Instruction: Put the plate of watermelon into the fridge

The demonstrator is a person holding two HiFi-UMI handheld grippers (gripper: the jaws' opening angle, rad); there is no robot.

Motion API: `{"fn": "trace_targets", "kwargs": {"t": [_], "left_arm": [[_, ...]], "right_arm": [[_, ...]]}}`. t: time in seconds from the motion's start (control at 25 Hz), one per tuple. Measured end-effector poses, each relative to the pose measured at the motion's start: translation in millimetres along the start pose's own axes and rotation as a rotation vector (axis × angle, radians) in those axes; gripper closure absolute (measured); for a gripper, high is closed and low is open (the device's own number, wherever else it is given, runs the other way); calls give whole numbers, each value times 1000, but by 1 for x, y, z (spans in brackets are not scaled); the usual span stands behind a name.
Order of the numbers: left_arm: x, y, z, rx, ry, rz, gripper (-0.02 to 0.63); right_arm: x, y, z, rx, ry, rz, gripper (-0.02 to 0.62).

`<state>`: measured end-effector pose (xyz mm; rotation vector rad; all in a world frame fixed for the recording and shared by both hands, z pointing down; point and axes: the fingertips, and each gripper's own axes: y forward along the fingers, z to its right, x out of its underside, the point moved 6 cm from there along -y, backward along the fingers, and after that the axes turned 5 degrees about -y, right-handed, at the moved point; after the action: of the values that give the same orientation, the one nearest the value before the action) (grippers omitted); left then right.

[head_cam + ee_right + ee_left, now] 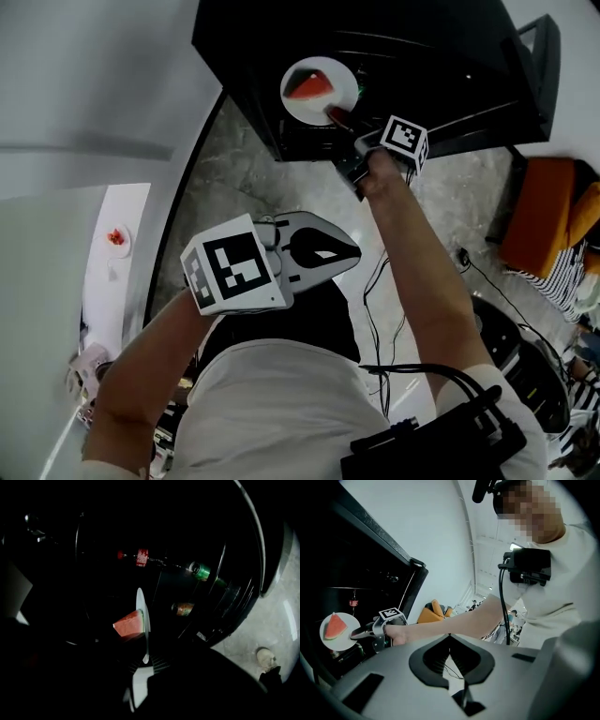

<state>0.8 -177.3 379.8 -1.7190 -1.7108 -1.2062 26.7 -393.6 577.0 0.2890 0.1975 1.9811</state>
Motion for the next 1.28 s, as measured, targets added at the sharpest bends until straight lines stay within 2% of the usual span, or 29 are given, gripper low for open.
{"fn": "trace_targets", "kwargs": {"t": [0.16,0.36,0.64,0.92,1.28], "left_arm": [[1,7,-14,19,14,15,594],[0,5,-26,5,7,12,595],[3,4,-29,12,8,32,594],[7,0,-33,-1,-9,38,594],[5,1,-33,12,-16,41,594]], "right_arm": [[-14,15,9,18,-5,5,574],[-31,43,13,21,-6,16,574],[-48,63,23,50,41,39,574],[-51,70,31,88,35,27,569],[-55,73,28,112,-40,17,565]]}}
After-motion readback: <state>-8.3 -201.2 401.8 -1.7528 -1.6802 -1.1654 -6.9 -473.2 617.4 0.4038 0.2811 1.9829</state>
